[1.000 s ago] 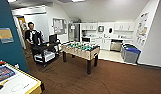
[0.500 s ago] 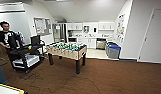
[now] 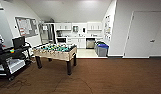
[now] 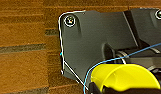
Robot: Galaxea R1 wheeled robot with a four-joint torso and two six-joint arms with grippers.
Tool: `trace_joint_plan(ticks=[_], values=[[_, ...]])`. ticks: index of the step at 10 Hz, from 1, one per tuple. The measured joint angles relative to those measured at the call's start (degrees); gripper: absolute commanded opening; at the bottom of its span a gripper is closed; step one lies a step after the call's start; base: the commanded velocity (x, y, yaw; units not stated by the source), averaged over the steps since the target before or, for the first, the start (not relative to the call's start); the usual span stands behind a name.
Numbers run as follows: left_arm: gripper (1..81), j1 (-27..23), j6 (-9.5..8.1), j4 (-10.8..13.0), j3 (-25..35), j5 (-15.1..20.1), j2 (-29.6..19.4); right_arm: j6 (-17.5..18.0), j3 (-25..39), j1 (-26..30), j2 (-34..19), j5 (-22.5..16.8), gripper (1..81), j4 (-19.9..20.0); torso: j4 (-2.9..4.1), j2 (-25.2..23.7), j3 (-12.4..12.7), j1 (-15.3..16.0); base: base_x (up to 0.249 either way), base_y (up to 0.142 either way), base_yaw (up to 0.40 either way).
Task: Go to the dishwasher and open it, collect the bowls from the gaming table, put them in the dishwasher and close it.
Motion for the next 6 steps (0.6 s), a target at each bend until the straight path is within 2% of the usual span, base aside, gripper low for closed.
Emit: trace_joint_plan(ticks=[6], values=[[1.0, 0.38, 0.02, 0.0, 0.02, 0.09, 0.15, 0.0, -0.07, 0.13, -0.02, 0.02, 1.0, -0.04, 0.0, 0.0, 0.02, 0.0, 0.0, 0.0, 0.0]])
